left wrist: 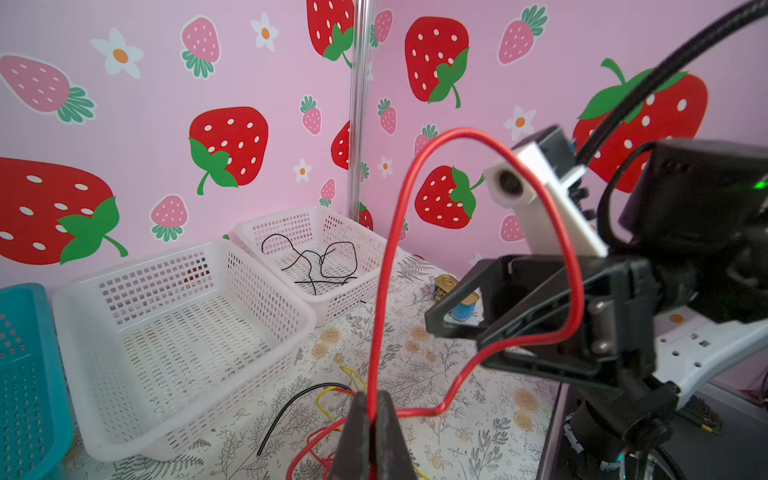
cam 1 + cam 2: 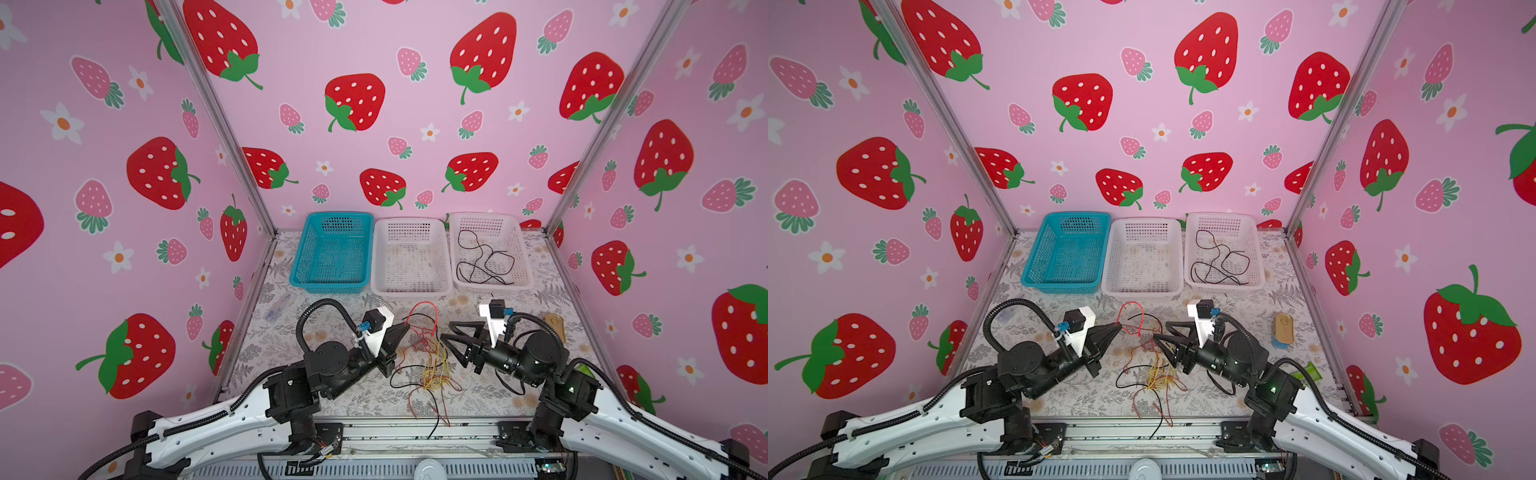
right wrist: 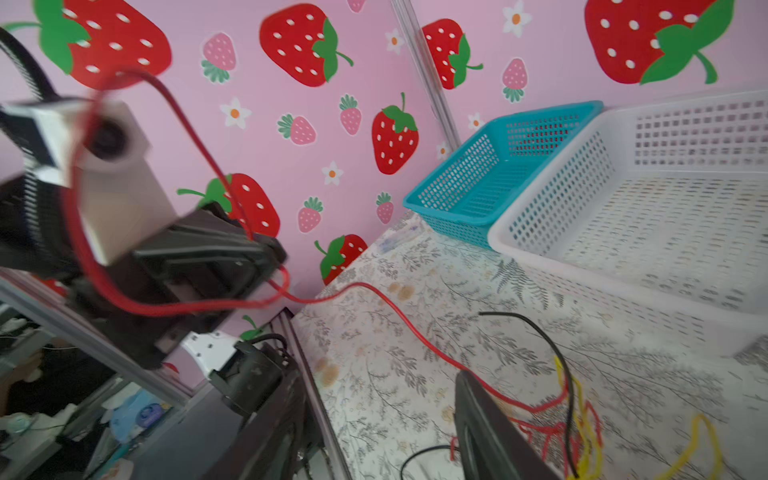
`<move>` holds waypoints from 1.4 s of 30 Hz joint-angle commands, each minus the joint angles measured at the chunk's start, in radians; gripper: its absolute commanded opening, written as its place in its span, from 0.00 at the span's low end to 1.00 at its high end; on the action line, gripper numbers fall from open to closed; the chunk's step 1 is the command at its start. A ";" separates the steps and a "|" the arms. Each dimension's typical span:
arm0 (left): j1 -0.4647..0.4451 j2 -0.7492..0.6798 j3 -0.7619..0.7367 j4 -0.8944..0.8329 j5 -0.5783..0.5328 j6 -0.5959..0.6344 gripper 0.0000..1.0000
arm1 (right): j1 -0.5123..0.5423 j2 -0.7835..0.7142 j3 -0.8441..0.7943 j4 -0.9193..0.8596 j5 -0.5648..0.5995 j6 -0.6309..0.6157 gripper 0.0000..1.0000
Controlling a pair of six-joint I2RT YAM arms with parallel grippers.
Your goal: Untangle the cables
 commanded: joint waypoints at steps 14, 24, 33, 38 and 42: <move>0.007 0.008 0.100 -0.008 0.032 -0.164 0.00 | -0.005 0.228 -0.234 0.391 0.198 -0.115 0.36; 0.007 -0.017 0.117 -0.018 0.067 -0.261 0.00 | -0.031 0.446 -0.213 0.531 0.229 -0.179 0.22; 0.007 -0.066 0.142 -0.042 0.048 -0.301 0.00 | -0.064 0.571 -0.218 0.637 0.179 -0.167 0.11; 0.008 -0.048 0.215 -0.130 -0.013 -0.251 0.00 | -0.085 0.544 -0.234 0.633 0.174 -0.174 0.09; 0.028 0.010 0.322 -0.250 -0.074 -0.155 0.00 | -0.120 0.411 -0.250 0.540 0.254 -0.174 0.10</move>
